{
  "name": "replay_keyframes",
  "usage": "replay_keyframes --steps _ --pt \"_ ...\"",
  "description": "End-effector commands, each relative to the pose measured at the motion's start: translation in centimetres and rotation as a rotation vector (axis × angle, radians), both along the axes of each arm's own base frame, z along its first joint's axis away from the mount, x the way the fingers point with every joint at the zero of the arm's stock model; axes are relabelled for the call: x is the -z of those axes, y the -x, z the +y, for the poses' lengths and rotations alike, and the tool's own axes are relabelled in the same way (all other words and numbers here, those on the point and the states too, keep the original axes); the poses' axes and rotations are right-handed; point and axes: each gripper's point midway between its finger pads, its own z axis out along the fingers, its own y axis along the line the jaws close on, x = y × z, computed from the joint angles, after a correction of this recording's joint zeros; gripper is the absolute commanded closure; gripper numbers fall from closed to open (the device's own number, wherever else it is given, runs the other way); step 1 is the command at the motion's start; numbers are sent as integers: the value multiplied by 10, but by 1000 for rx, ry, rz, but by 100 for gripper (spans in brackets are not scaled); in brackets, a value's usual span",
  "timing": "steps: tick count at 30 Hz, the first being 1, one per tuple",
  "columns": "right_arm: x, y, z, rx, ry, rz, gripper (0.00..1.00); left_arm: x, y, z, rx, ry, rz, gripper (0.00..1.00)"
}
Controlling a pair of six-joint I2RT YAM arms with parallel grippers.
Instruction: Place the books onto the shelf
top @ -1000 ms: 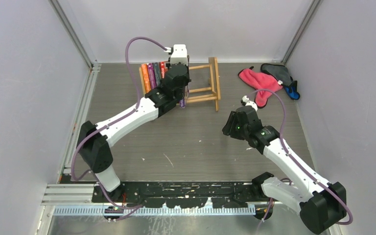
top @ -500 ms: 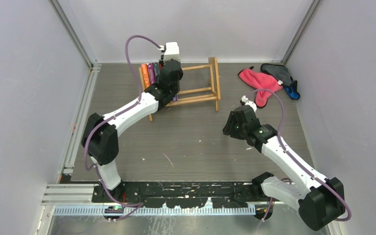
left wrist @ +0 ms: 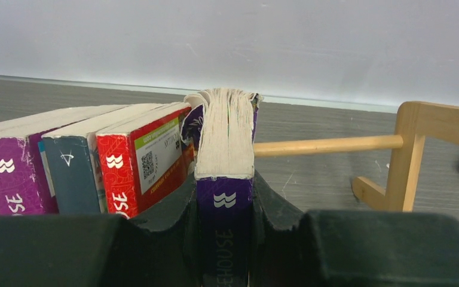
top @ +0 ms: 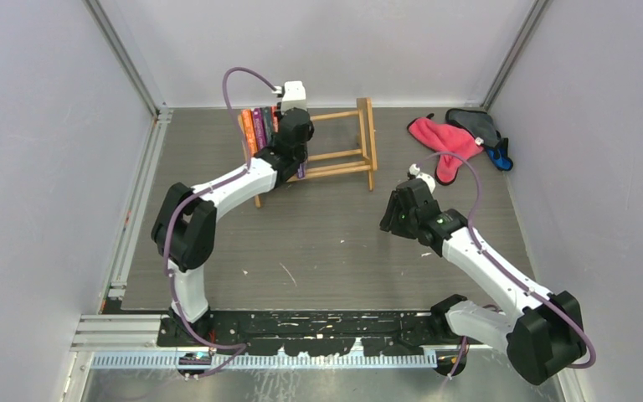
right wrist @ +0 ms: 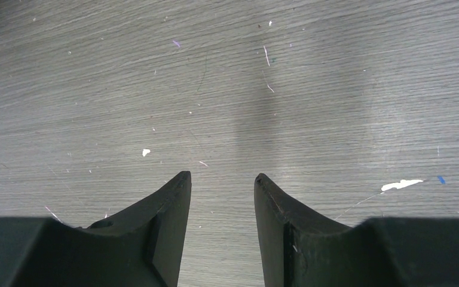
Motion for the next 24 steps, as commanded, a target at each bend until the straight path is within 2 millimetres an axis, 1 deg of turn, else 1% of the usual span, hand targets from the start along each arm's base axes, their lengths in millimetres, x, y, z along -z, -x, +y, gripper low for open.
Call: replay_keyframes --steps 1,5,10,20,21,24 --pt "-11 -14 2 11 -3 -57 52 -38 -5 11 -76 120 -140 100" --pt "-9 -15 3 7 -2 -47 52 -32 -2 21 -117 106 -147 100" --pt "-7 -16 5 7 -6 -40 52 -34 0 29 -138 76 -165 100" --pt "-10 -21 9 7 -24 -48 52 -53 -4 29 -120 29 -150 100" --pt "-10 -21 9 6 -24 -46 52 -53 -5 31 -125 24 -145 99" --pt "-8 -20 10 6 -28 -42 52 -55 -5 33 -129 20 -140 85"
